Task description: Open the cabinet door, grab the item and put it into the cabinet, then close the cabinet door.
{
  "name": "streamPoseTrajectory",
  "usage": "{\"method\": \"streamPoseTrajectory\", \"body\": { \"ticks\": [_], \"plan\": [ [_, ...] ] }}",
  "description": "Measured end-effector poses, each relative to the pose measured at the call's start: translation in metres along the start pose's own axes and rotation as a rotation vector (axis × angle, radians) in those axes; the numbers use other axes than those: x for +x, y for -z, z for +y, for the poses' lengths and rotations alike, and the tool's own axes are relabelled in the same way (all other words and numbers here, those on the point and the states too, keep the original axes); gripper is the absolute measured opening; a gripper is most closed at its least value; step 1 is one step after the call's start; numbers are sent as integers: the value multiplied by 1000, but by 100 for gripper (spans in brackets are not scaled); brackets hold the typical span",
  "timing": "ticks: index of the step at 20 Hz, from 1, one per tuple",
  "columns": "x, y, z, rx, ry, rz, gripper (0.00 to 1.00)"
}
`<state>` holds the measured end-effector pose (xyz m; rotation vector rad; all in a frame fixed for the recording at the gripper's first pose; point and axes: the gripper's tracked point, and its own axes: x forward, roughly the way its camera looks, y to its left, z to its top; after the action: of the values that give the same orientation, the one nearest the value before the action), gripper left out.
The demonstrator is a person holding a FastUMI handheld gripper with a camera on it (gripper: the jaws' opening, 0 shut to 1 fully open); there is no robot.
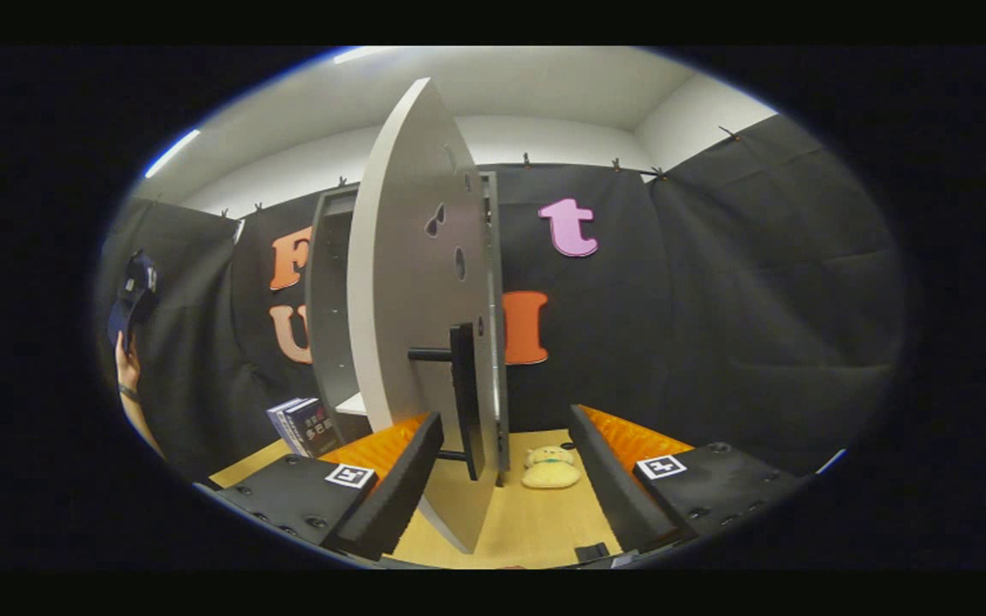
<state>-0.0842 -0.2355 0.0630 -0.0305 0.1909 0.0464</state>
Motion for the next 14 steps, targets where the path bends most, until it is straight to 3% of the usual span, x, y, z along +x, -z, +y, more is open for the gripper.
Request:
{"method": "streamPoseTrajectory", "body": {
  "ticks": [4, 9, 14],
  "plan": [
    [23, 7, 53, 65, -90, 10, 96],
    [74, 13, 93, 31, -81, 12, 96],
    [110, 7, 145, -109, -34, -13, 98]
  ]
}}
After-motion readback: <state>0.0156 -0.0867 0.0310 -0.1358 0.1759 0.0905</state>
